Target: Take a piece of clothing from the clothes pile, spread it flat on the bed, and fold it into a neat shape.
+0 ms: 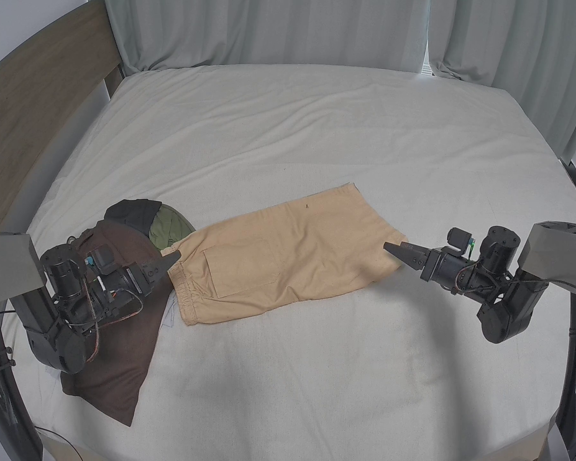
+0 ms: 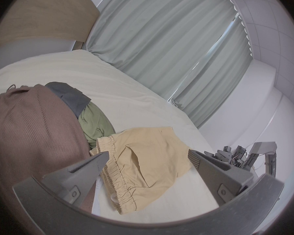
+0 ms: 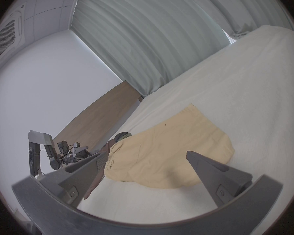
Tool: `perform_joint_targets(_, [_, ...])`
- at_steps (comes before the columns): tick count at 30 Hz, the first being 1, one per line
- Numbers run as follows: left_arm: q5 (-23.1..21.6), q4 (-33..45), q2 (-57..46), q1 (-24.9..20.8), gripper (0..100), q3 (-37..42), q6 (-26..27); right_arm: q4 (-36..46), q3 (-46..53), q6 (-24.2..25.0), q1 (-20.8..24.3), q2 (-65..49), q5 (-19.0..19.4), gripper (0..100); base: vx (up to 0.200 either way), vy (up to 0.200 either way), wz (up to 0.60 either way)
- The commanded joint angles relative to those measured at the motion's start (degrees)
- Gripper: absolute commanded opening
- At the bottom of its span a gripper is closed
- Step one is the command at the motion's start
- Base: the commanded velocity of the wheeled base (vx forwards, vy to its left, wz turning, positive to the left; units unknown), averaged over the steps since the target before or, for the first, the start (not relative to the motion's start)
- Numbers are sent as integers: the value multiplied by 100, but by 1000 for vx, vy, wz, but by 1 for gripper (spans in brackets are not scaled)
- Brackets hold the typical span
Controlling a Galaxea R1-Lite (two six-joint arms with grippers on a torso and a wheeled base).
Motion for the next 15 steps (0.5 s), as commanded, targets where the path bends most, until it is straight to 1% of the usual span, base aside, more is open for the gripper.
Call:
perform_joint_targets(1, [16,-6,-56,-29,100,22,149,-12,161,1,-1,49,-107,100,0,0,0])
perform_joint_targets(3, [16,-6,-56,-2,100,22,395,-4,170,10,35,22,-300,100,0,0,0])
perform_joint_targets(5, [16,-6,-56,6,100,40,474,-4,170,1,43,31,-362,100,0,0,0])
perform_joint_targets(6, [25,-6,-48,-2,100,40,597,-4,170,1,61,40,-415,100,0,0,0])
perform_joint_targets(13, [87,-6,-39,-11,100,49,703,5,187,1,149,102,-529,100,0,0,0])
perform_joint_targets(14, [157,-6,-39,15,100,40,949,23,179,10,166,154,-670,100,0,0,0])
perform_joint_targets(15, [175,-6,-30,33,100,49,1151,32,170,10,184,251,-722,100,0,0,0])
